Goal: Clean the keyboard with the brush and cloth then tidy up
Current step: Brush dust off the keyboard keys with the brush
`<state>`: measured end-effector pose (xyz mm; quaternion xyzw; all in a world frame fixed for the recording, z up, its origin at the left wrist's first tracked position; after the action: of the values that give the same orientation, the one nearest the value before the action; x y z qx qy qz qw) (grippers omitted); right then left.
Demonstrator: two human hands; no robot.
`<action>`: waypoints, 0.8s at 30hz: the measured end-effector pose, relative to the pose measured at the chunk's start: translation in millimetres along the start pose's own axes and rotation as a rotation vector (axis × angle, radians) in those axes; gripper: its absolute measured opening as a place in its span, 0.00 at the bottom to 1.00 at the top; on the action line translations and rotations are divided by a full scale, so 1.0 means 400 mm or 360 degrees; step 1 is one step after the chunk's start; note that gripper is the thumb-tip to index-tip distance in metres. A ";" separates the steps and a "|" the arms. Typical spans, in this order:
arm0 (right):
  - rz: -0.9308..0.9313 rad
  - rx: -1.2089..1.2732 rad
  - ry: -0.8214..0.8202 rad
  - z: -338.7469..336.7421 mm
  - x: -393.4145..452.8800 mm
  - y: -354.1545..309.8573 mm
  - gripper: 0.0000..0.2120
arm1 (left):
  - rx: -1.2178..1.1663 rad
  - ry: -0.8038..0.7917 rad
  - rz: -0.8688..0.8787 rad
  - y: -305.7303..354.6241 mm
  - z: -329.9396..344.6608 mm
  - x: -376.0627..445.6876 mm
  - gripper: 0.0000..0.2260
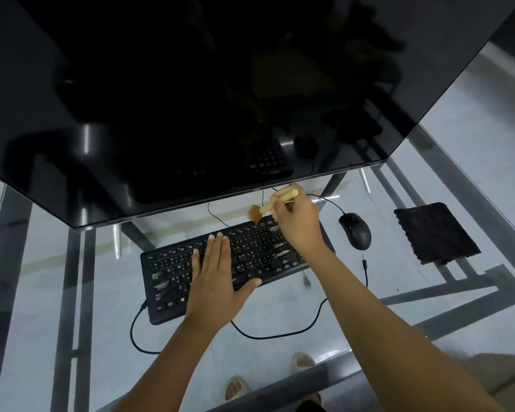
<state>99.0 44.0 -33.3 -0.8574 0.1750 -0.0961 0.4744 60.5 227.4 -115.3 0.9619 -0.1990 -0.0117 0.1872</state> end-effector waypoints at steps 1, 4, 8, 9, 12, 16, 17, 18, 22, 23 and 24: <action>0.0036 0.0070 -0.0082 0.009 0.002 0.007 0.03 | -0.0005 0.0002 0.0004 0.002 0.001 0.003 0.45; 0.0019 -0.0049 -0.0416 0.047 -0.022 0.013 0.04 | -0.0023 -0.0008 0.0017 0.005 0.010 0.007 0.45; 0.0094 0.0050 -0.0208 -0.006 -0.028 0.049 0.04 | -0.0026 -0.0037 0.0026 0.017 0.023 0.012 0.45; 0.0090 0.0029 -0.0330 0.006 -0.038 0.054 0.03 | -0.0023 -0.0047 0.0032 0.021 0.027 0.014 0.45; 0.0183 0.0192 -0.0119 -0.038 -0.053 0.082 0.03 | -0.0029 -0.0085 0.0039 0.031 0.036 0.020 0.45; 0.0379 0.0538 0.0423 -0.184 -0.051 0.147 0.05 | -0.0027 -0.0087 0.0068 0.050 0.037 0.041 0.45; 0.0378 0.0447 0.0400 -0.198 -0.047 0.160 0.06 | -0.0019 -0.0092 0.0075 0.052 0.040 0.047 0.45; 0.0366 0.0263 0.0306 -0.200 -0.044 0.168 0.07 | -0.0010 -0.0100 0.0081 0.055 0.043 0.052 0.46; 0.0129 -0.0292 0.0315 -0.229 -0.017 0.159 0.05 | -0.0007 -0.0125 0.0103 0.083 0.055 0.077 0.46; 0.0108 -0.0253 0.0299 -0.230 -0.005 0.152 0.05 | -0.0009 -0.0118 0.0108 0.090 0.056 0.082 0.46; 0.0112 -0.0228 0.0206 -0.220 0.006 0.145 0.06 | -0.0008 -0.0119 0.0115 0.096 0.058 0.087 0.46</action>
<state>60.0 -53.7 -35.7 -0.8745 0.2417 -0.1217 0.4026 75.8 173.2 -121.0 0.9525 -0.2405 -0.0413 0.1823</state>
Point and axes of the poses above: each hand's wrist, its own x-axis towards the middle knuckle, its own z-axis out of the palm, y = z × x, the point moved 8 cm from there along x, towards the middle knuckle, and after that the axes turned 2 degrees about y, right-handed, at the moved point
